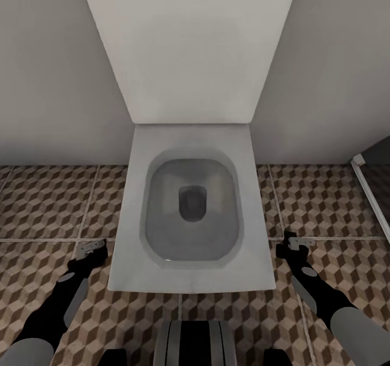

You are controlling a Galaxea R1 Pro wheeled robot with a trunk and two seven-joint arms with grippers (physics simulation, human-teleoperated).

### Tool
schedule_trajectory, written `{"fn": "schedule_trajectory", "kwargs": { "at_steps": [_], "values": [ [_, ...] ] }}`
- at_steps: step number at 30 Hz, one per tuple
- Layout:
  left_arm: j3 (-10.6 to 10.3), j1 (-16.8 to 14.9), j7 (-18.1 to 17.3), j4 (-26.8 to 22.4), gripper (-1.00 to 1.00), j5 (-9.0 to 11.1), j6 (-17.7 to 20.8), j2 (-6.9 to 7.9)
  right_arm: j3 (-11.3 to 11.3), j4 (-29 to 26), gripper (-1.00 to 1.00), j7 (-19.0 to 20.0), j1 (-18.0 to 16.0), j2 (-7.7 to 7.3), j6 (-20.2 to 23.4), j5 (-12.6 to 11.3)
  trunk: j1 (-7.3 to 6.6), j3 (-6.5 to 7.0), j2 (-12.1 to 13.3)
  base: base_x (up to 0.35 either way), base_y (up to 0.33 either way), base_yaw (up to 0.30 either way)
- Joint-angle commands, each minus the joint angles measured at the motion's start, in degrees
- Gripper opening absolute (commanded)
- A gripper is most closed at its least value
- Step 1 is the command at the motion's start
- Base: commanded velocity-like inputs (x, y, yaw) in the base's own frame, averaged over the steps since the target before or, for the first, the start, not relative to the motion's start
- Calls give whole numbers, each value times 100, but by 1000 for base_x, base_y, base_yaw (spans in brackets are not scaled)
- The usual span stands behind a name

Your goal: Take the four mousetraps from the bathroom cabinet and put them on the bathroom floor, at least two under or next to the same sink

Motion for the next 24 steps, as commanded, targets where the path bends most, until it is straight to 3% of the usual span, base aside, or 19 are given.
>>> {"fn": "schedule_trajectory", "kwargs": {
  "at_steps": [1,24],
  "values": [
    [-4,0,46,-11,-100,46,15,5,51,0,-100,-20,-4,-7,-28,-65,-1,-3,-1,0,0,0],
    [-18,0,80,-158,-100,56,22,-31,35,-17,-100,-21,-6,-8,-39,-64,-1,-3,-1,0,0,0]
  ]
}}
